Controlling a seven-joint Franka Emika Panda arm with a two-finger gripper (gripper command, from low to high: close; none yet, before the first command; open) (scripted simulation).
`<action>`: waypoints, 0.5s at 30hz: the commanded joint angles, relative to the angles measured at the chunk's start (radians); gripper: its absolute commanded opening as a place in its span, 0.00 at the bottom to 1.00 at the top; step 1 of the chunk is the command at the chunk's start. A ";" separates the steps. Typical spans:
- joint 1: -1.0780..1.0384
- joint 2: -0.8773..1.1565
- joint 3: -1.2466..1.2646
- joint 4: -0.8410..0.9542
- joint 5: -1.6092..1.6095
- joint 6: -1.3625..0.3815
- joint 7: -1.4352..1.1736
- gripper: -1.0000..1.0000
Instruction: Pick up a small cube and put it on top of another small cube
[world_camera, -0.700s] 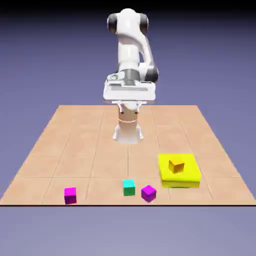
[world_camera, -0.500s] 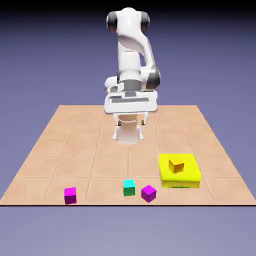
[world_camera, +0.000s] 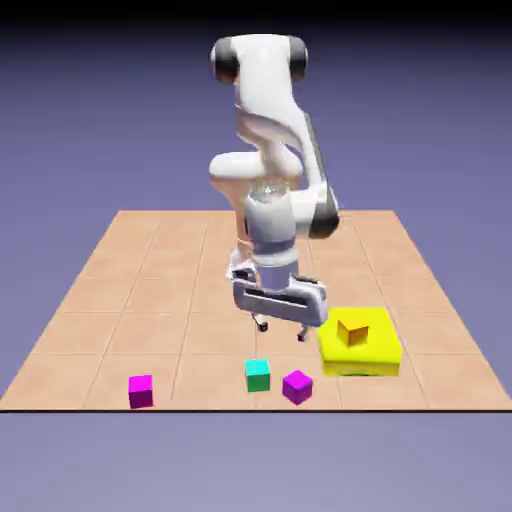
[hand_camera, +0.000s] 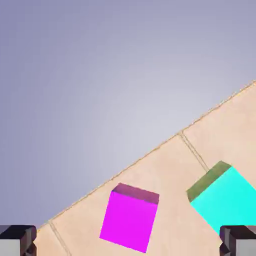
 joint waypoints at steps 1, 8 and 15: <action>0.001 0.036 0.003 0.022 0.010 -0.022 0.031 0.50; 0.008 0.227 0.021 0.101 0.053 -0.025 0.119 0.50; 0.008 0.238 0.022 0.101 0.055 -0.015 0.117 0.00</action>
